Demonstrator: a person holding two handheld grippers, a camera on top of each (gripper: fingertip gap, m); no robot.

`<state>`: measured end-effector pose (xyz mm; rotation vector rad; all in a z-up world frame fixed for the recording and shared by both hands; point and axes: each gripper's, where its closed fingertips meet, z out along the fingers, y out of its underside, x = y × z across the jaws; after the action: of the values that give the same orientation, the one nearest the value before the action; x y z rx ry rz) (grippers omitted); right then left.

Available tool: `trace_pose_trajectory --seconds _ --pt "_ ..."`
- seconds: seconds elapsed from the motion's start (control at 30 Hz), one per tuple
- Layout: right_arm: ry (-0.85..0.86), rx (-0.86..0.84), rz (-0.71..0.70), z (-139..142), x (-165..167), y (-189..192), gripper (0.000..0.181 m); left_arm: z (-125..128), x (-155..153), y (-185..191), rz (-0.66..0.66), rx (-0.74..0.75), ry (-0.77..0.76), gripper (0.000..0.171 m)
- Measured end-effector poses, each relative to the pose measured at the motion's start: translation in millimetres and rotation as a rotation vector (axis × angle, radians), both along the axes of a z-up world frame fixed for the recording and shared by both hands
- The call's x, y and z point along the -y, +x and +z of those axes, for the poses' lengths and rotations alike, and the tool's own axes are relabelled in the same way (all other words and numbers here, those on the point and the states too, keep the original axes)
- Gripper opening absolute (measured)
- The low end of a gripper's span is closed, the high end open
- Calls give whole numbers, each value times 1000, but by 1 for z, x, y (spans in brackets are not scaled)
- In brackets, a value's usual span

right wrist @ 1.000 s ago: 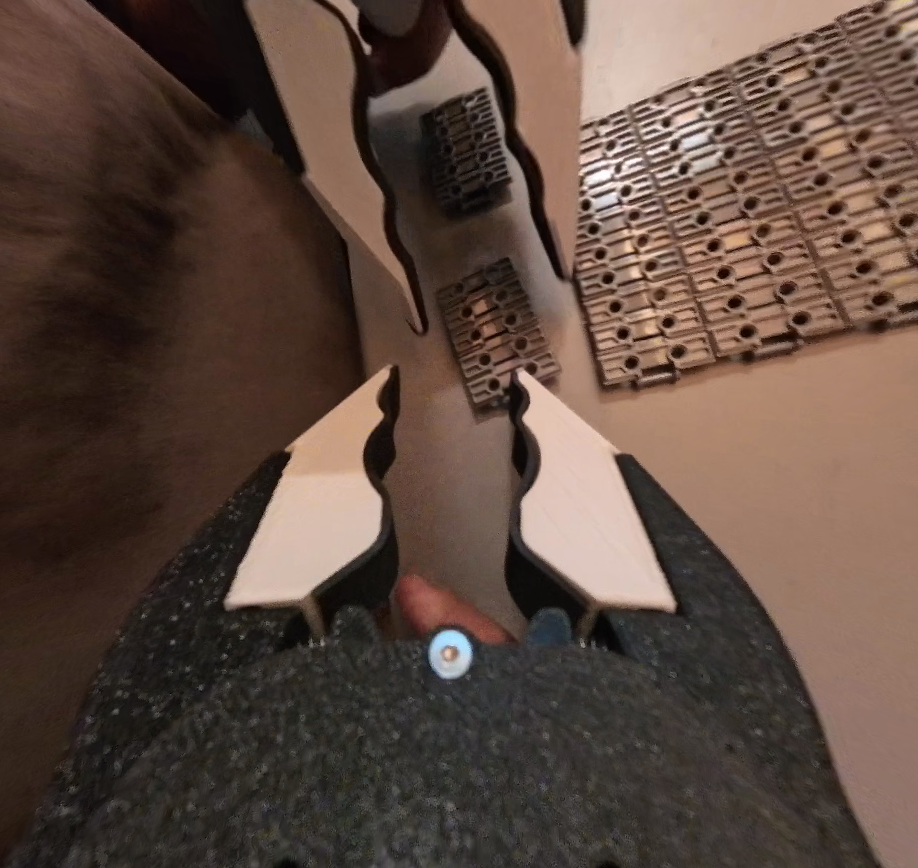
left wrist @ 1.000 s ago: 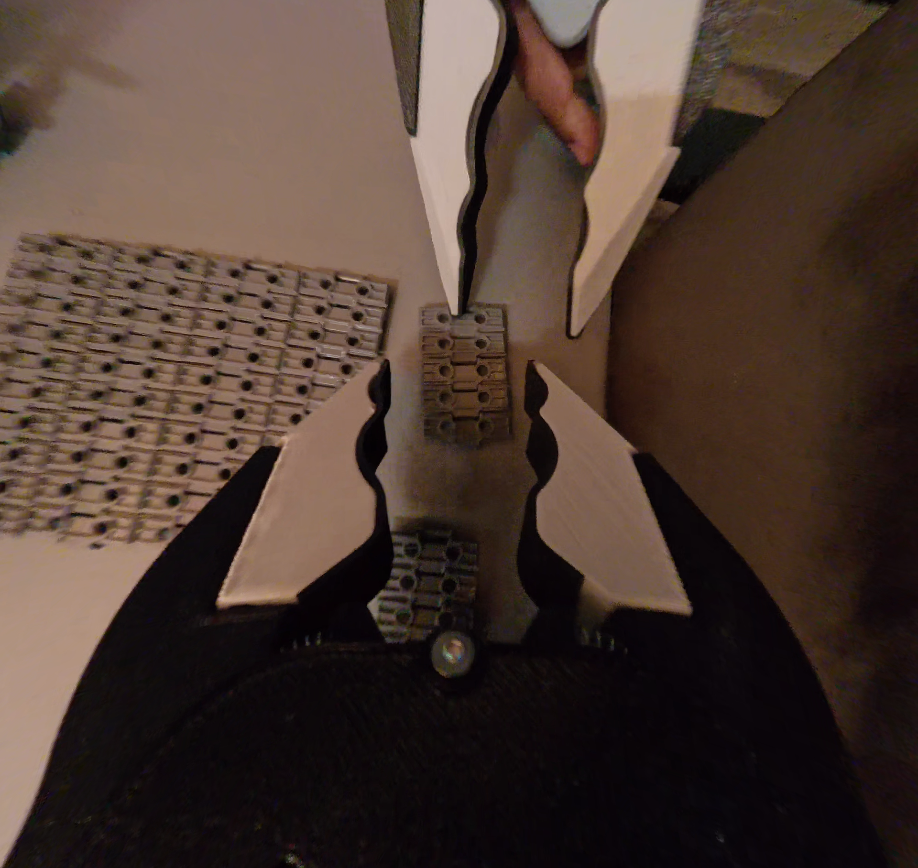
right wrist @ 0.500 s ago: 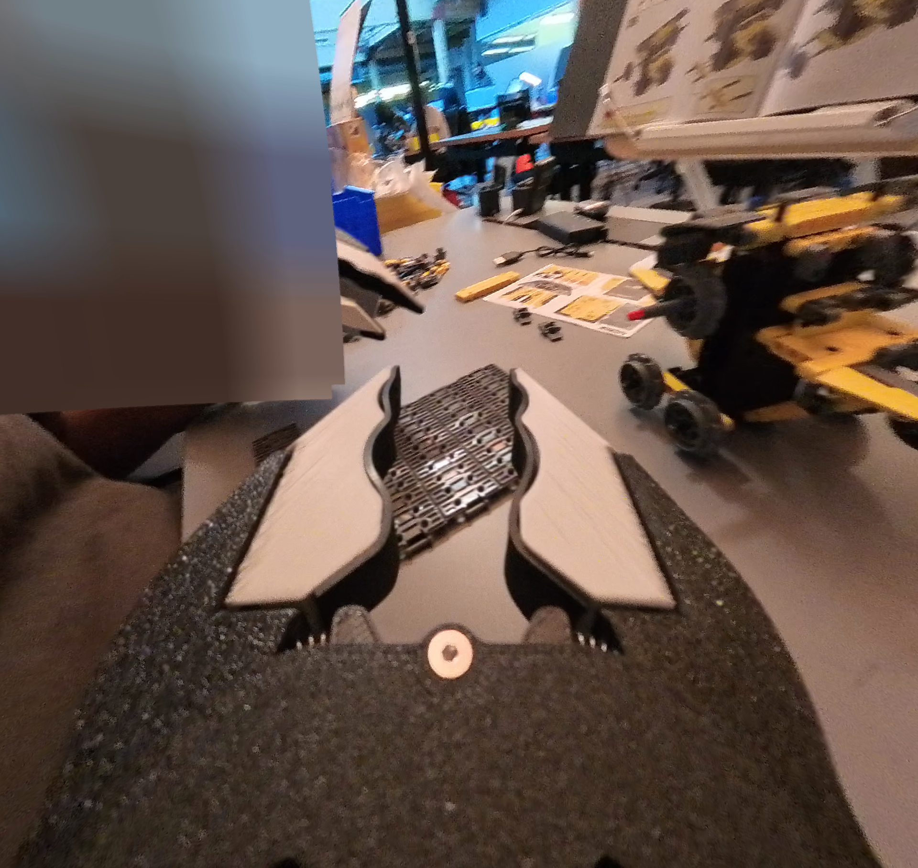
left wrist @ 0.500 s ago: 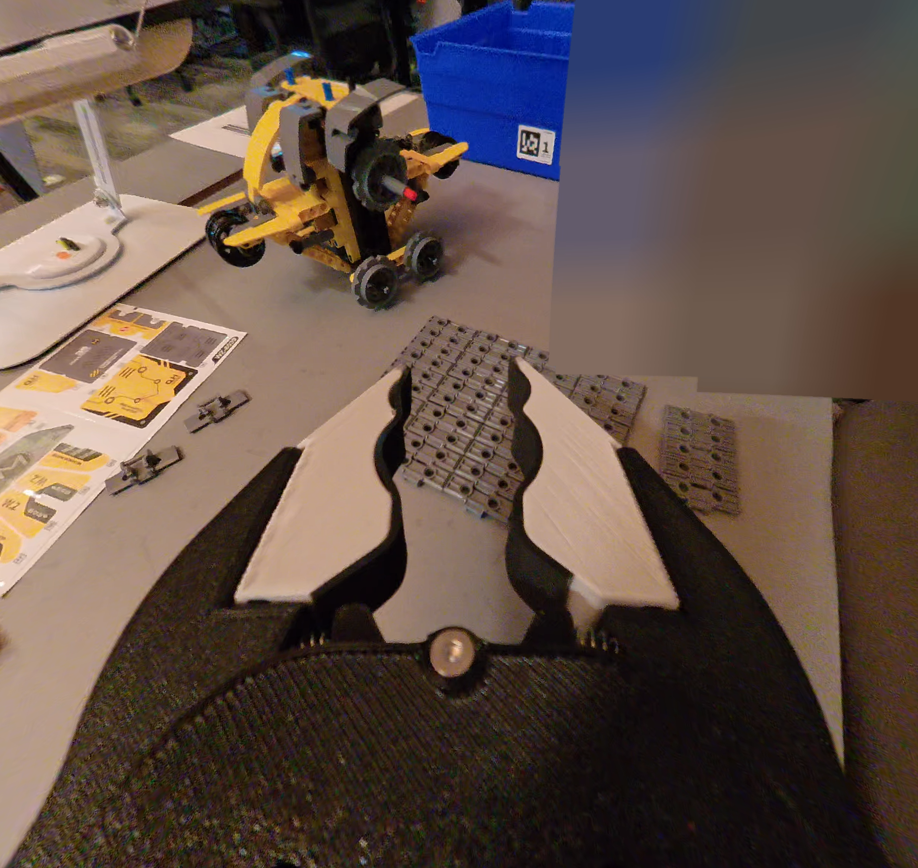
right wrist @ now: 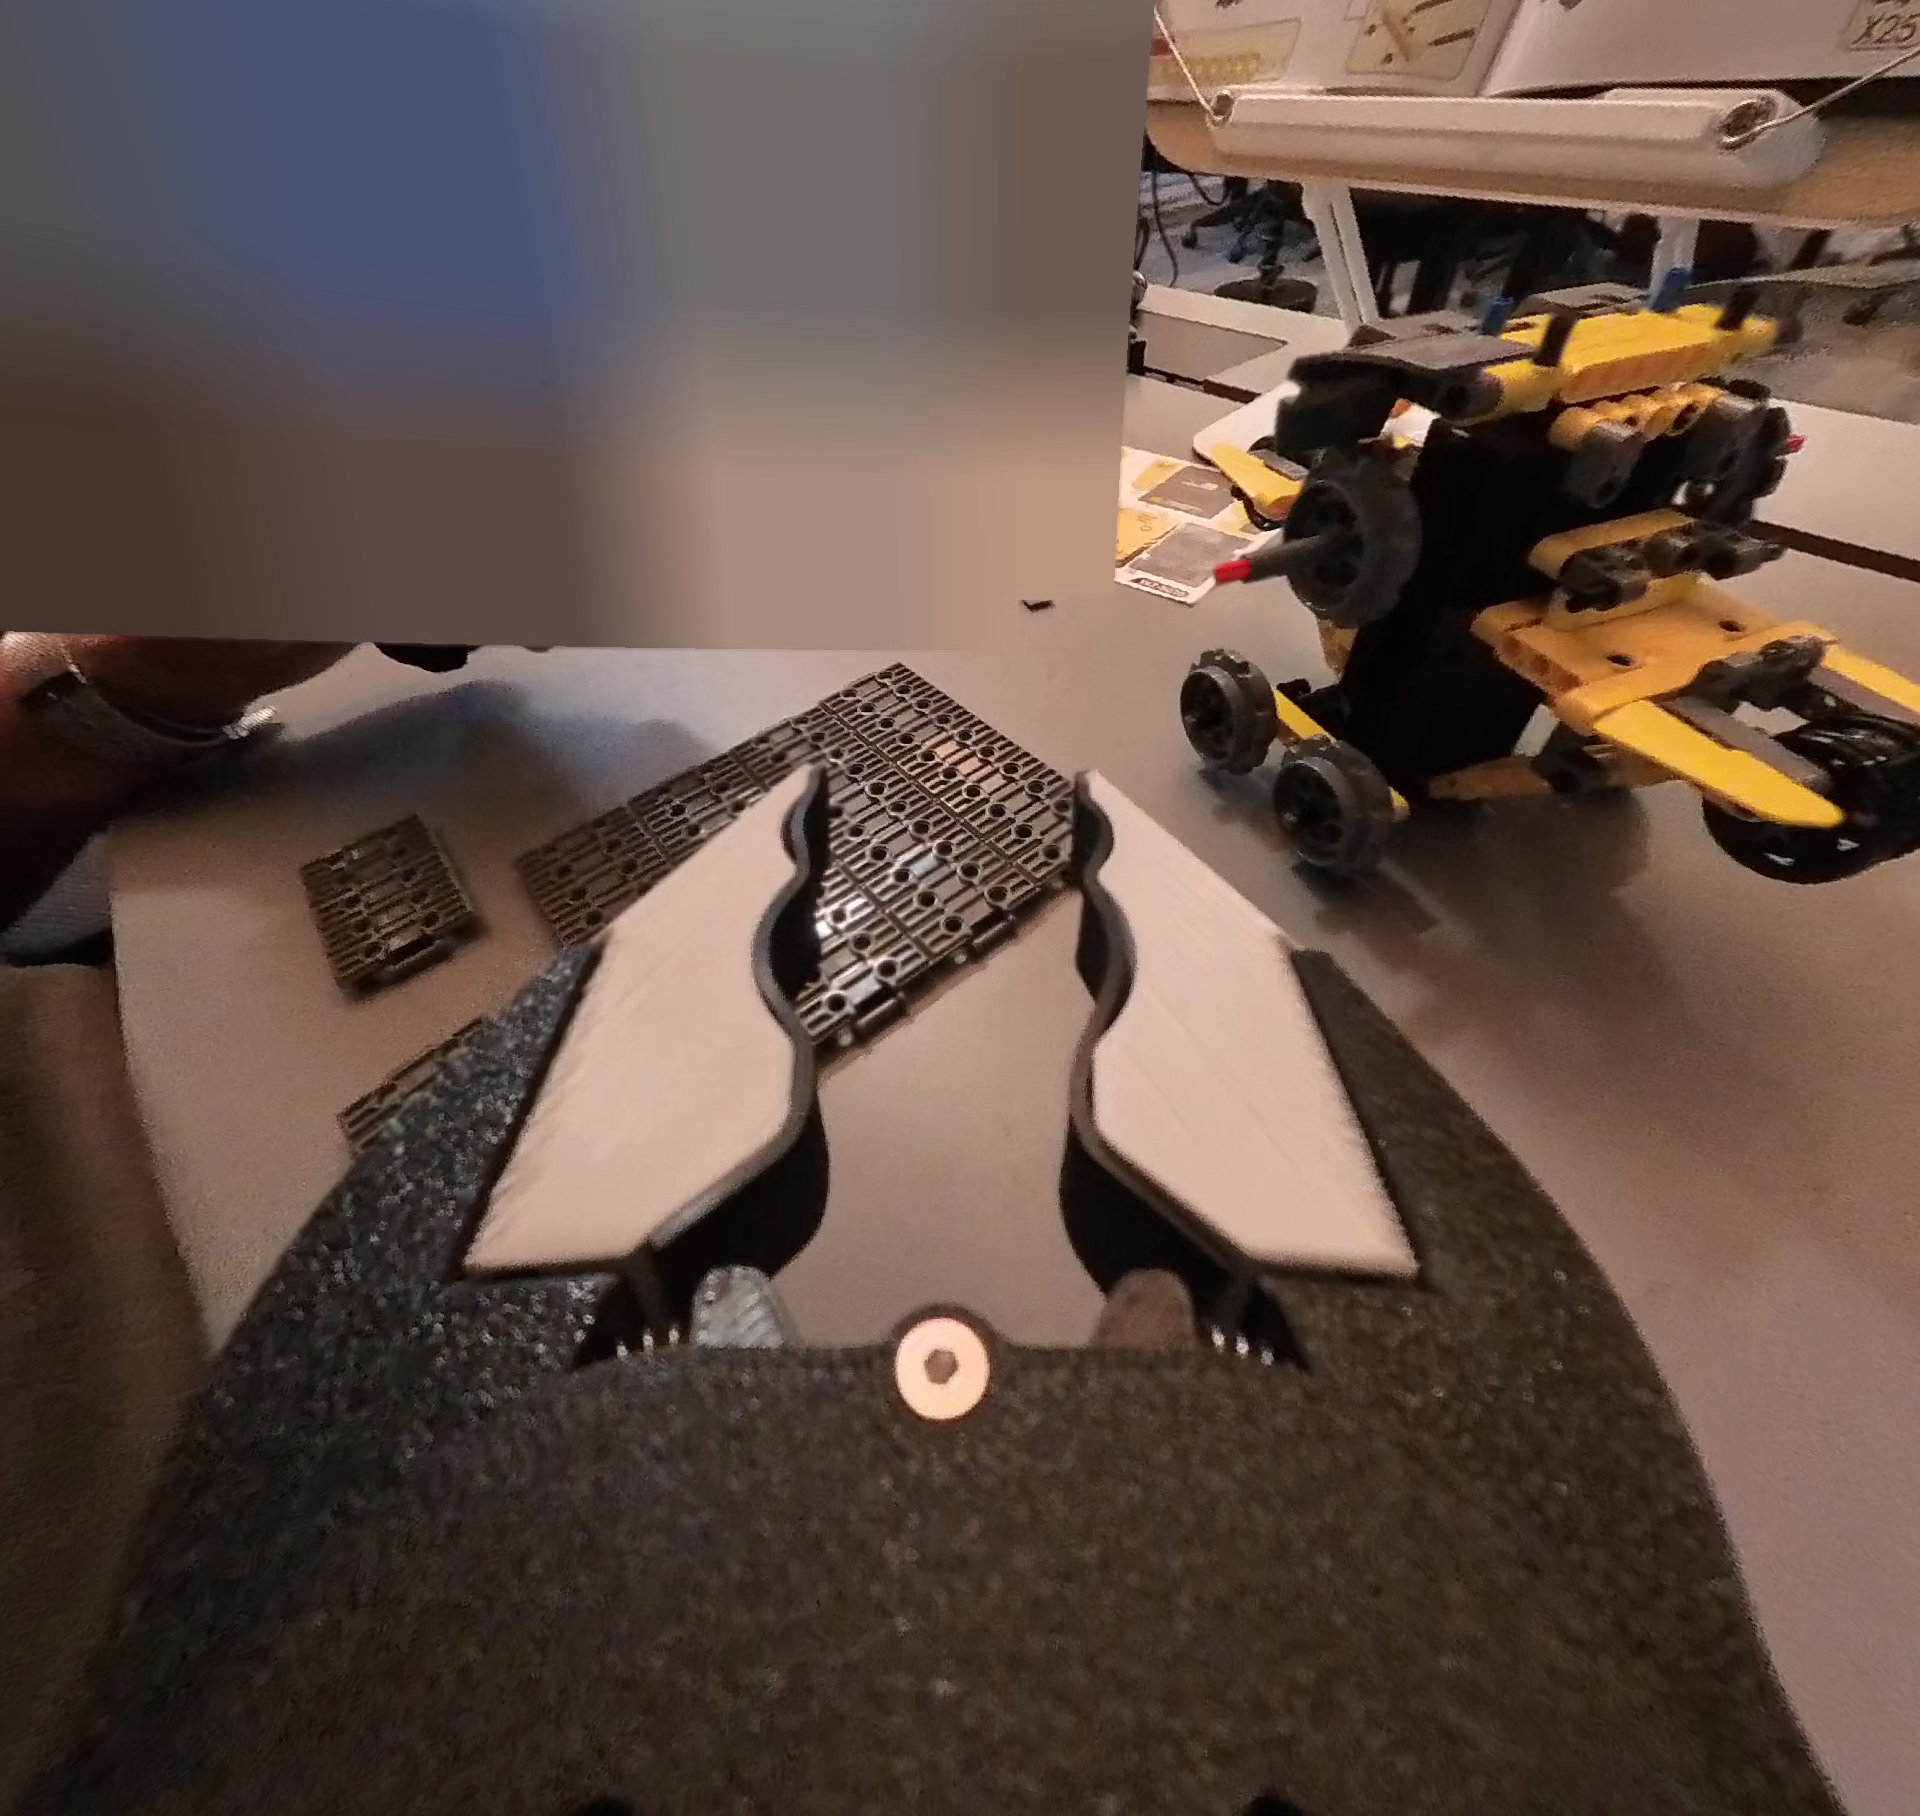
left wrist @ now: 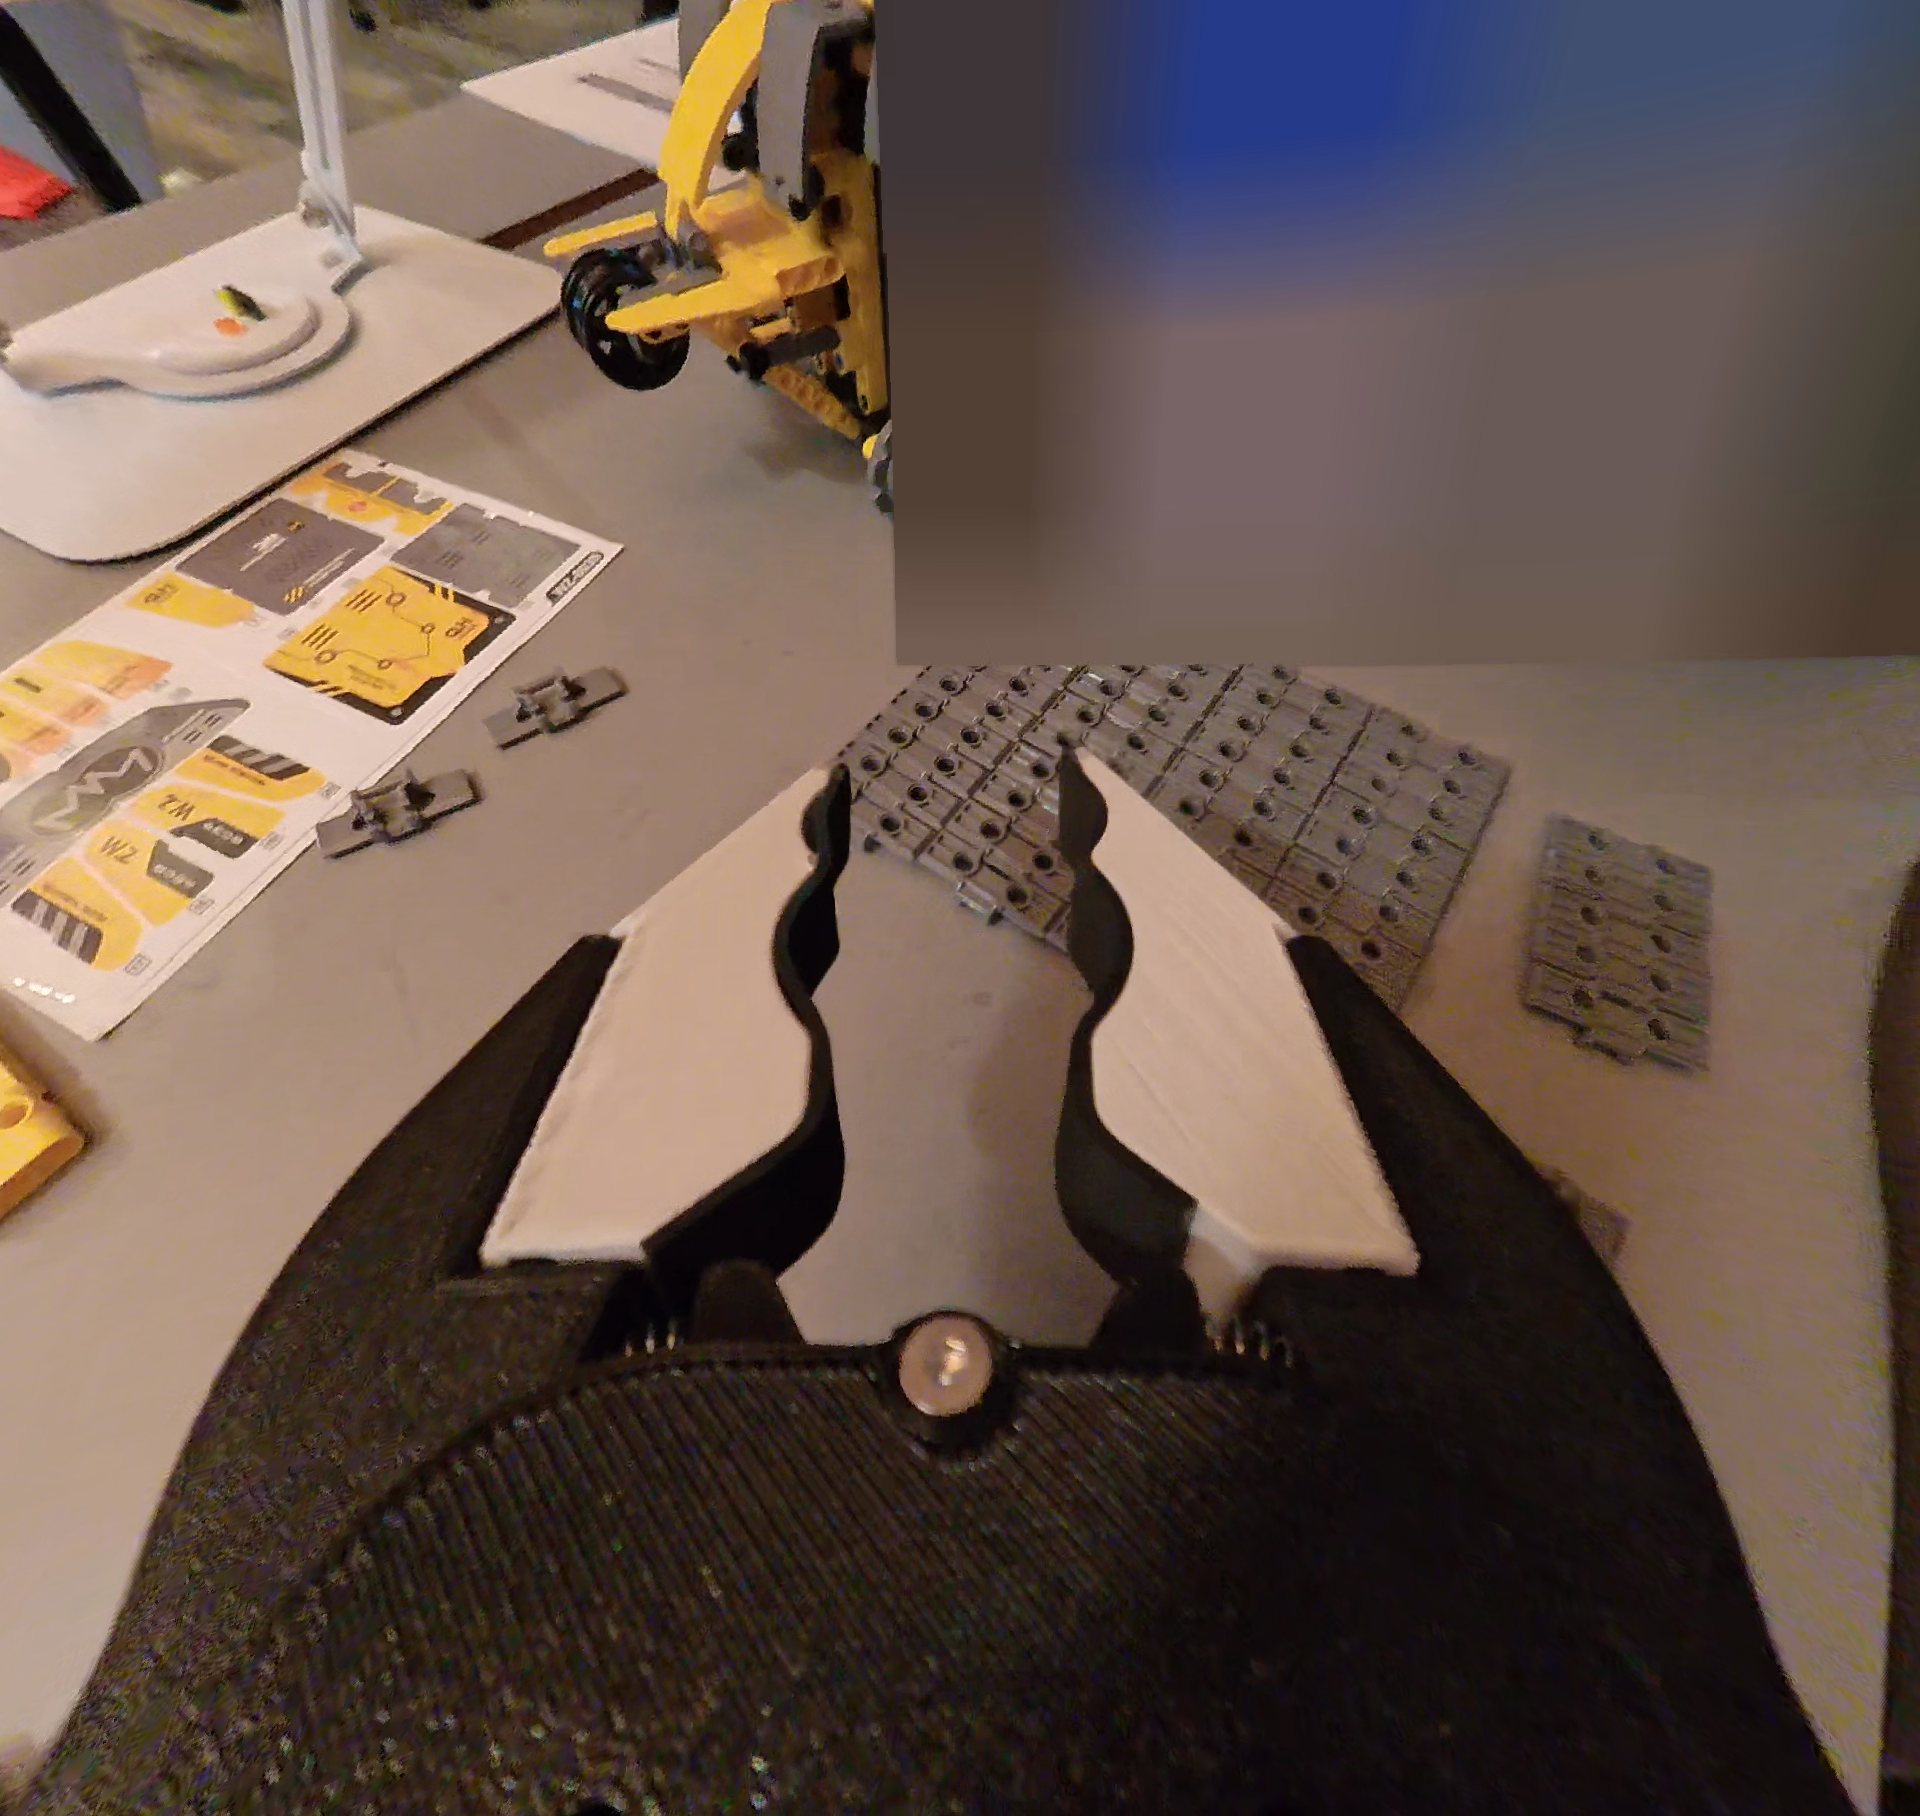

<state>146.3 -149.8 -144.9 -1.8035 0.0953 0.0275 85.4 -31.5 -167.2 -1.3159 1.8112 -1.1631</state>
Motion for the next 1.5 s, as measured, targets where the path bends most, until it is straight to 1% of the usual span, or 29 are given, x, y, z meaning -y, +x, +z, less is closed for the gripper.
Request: trace_pose_trajectory --seconds 0.1,0.2,0.3,0.53,0.67,0.83,1.0,1.2,1.3,1.4,1.43,1.5 --pt "-3 -27 12 -1 -1 1 48 -5 -4 2 22 -14 30 39" --pt "48 -123 14 4 3 8 48 -10 -8 4 34 -35 37 40" --pt "101 -195 20 10 8 14 48 -14 -8 5 33 -55 11 42" --pt "85 -206 34 8 5 13 50 -17 -8 7 36 -71 17 44" --pt "71 -172 26 7 5 12 50 -19 -3 5 23 -76 56 45" --pt "13 -46 14 1 1 3 53 -19 5 2 -2 -66 100 46" --pt "-19 55 13 -3 -1 -5 53 -21 16 -2 -42 -66 78 46" --pt "24 82 -11 3 5 -6 53 -16 12 -3 -18 -38 116 45" --pt "50 79 -20 6 8 -5 53 -19 11 -3 -12 -51 107 45" --pt "59 79 -27 7 9 -5 53 -21 2 -2 32 -61 119 45" --pt "58 80 -29 7 9 -4 53 -22 0 -2 41 -66 115 42" --pt "52 81 -34 6 8 -4 53 -26 -2 -4 42 -94 94 28"
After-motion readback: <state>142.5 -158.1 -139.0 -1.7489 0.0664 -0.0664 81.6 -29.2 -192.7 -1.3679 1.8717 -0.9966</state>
